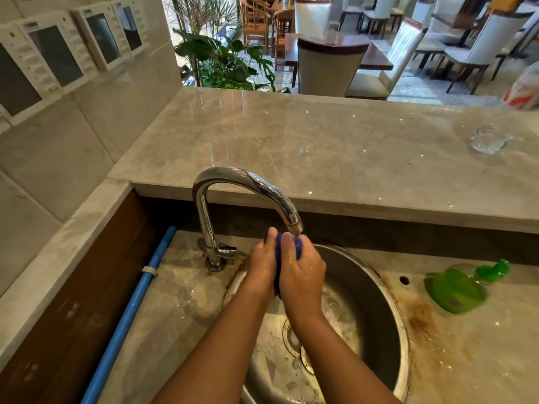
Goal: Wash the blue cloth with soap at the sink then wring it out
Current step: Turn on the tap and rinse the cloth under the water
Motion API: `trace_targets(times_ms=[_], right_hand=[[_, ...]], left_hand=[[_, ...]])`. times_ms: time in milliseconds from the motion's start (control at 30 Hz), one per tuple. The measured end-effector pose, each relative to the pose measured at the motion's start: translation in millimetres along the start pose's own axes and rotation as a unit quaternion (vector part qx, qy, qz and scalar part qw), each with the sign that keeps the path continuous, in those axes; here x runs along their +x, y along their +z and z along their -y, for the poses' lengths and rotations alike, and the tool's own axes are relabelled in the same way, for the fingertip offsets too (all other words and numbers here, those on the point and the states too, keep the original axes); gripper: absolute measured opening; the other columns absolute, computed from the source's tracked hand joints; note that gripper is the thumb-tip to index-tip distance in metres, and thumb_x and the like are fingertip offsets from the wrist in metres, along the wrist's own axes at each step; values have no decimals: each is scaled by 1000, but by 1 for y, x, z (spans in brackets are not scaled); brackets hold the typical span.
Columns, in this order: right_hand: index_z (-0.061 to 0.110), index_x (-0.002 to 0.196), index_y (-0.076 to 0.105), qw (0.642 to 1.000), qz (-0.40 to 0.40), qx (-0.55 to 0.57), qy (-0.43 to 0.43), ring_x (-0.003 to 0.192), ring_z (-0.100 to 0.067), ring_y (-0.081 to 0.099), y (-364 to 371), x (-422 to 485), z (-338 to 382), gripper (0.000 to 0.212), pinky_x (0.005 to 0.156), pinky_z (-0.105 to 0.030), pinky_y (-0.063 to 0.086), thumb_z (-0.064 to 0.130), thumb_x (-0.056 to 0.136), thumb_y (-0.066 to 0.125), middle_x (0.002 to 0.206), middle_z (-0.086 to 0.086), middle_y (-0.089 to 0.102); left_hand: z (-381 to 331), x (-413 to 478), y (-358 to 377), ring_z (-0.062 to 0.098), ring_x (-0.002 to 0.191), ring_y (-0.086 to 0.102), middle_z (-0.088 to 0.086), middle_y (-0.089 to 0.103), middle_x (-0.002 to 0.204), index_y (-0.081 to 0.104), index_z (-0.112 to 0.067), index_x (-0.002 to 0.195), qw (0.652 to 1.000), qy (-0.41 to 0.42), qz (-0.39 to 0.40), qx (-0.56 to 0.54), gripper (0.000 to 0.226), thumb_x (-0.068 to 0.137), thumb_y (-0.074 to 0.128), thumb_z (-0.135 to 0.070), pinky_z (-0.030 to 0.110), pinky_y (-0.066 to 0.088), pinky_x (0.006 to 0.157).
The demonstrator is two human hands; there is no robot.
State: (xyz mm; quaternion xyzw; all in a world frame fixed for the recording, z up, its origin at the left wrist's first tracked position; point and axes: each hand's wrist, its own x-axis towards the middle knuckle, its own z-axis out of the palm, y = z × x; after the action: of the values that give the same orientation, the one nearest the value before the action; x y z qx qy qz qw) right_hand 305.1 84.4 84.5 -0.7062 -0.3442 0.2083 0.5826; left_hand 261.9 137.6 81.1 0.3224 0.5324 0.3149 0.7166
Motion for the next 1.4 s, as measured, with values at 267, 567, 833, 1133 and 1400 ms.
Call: trace_targets(times_ms=[267,567,833,1133,1400], right_hand=[[10,81,64,990,-7,-21,140,67,-24,62,-7,40,-33,40,70,-41,53,40,102,48,74,-12,67],[8,79,58,994,-14,68,79,58,-16,53,-28,20,-5,36,57,-28,47,34,102,49,66,-5,56],[14,73,59,997,11,-81,1,53,-9,51,-6,14,-6,35,49,-25,41,34,101,51,61,-1,59],[11,82,64,979,-6,8,204,68,-25,60,-10,50,-35,37,79,-51,53,39,101,50,73,-8,62],[14,78,60,994,61,-54,-76,54,-2,53,-12,17,0,33,51,-17,43,37,101,50,63,7,57]], left_hand=[[10,-23,5,27,98,74,12,77,105,67,-15,117,995,-9,83,-58,31,104,49,-37,45,60,84],[3,-7,-6,32,106,69,11,71,120,62,-21,124,997,-47,6,-66,34,98,58,-43,50,58,82],[3,-10,10,24,77,73,8,77,78,74,-12,97,987,-123,24,-103,37,95,59,-45,34,54,68],[8,-27,-1,31,104,70,14,71,118,61,-17,125,986,-35,70,-149,28,100,58,-28,46,59,77],[-13,-16,-4,29,91,72,12,77,91,71,-13,104,990,-92,21,-109,35,101,54,-43,43,57,78]])
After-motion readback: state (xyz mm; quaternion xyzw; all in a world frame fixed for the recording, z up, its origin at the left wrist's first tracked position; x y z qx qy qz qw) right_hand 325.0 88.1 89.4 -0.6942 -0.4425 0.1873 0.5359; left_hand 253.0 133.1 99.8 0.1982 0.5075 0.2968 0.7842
